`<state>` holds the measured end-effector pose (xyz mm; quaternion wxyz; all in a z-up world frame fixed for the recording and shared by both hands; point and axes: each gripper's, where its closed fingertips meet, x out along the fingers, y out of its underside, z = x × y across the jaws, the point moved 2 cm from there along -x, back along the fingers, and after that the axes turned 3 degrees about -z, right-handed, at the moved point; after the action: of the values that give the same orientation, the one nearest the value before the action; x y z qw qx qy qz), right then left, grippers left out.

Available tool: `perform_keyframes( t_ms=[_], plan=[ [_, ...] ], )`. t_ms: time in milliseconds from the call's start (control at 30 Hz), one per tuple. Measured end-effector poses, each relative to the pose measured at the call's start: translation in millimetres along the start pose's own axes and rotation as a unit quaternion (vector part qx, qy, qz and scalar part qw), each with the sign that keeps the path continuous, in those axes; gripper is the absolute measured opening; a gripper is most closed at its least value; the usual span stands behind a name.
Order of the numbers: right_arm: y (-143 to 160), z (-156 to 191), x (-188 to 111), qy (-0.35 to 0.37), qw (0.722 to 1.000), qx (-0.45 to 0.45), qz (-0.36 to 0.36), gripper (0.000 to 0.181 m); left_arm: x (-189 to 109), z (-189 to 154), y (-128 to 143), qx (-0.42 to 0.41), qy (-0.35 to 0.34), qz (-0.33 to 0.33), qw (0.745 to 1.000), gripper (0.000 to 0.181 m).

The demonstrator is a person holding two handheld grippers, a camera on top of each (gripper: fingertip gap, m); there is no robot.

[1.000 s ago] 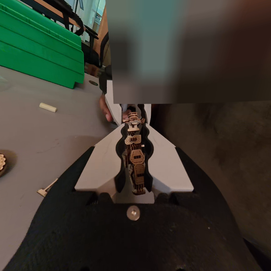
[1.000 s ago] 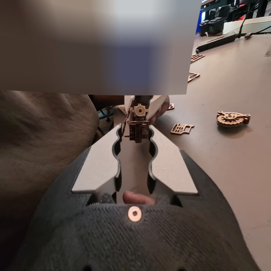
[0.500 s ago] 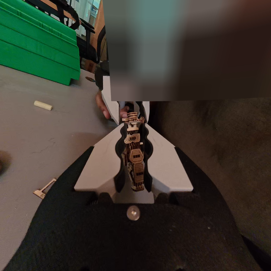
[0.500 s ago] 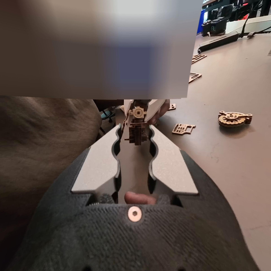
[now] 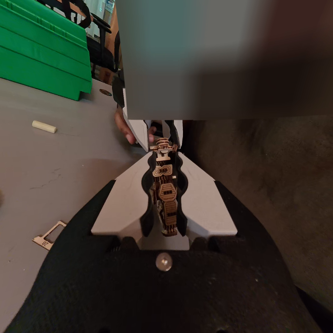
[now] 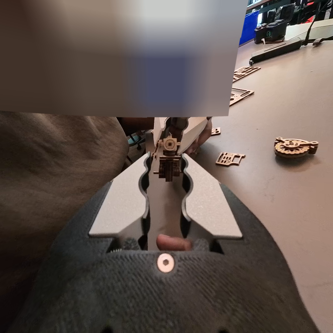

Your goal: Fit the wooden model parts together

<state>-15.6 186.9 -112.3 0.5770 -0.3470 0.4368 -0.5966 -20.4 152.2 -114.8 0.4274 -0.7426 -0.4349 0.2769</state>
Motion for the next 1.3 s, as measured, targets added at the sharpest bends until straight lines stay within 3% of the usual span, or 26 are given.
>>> perform_keyframes(
  t_ms=[1300],
  plan=[
    [7.2, -8.6, -2.2, 0.014, 0.999, 0.019, 0.024, 0.024, 0.3, 6.8, 0.7, -0.021, -0.018, 0.001, 1.000, 0.021]
  ],
)
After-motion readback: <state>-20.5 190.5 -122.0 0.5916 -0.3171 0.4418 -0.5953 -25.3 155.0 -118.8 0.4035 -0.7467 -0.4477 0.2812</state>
